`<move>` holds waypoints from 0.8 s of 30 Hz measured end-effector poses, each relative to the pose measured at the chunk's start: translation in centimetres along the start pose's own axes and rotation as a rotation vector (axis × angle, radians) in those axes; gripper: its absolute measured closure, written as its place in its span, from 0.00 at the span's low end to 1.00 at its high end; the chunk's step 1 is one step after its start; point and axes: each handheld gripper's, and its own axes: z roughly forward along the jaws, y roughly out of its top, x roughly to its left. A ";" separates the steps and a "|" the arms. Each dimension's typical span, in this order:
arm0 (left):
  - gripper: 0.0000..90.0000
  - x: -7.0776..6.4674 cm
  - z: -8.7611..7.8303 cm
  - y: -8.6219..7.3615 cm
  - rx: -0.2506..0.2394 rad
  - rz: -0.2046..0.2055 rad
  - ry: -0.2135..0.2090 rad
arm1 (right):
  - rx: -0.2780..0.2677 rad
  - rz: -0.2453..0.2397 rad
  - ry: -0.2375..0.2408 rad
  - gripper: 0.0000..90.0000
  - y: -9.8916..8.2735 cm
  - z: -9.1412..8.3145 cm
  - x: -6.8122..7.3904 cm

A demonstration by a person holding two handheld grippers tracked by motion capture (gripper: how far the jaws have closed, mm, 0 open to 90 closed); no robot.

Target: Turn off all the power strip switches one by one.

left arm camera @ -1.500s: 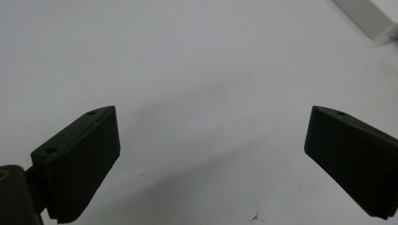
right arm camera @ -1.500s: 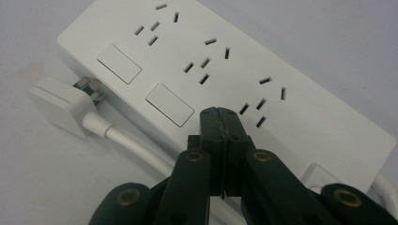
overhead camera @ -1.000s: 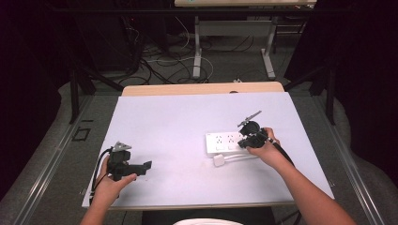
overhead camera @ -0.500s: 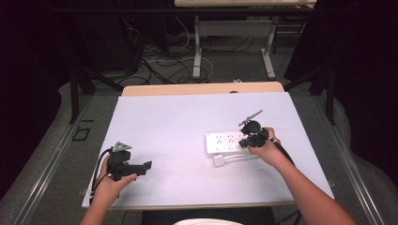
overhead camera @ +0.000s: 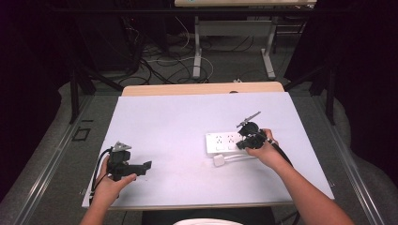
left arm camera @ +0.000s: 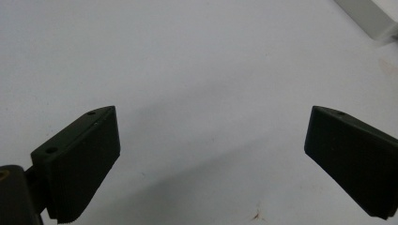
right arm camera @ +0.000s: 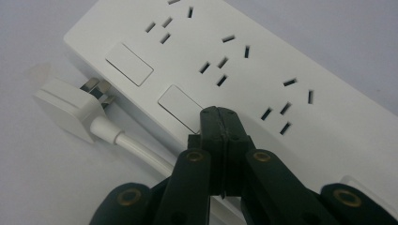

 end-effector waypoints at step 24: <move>0.04 -0.1 0.1 0.0 -0.012 -0.018 0.001 | -0.037 0.002 -0.013 0.89 0.4 -0.4 0.5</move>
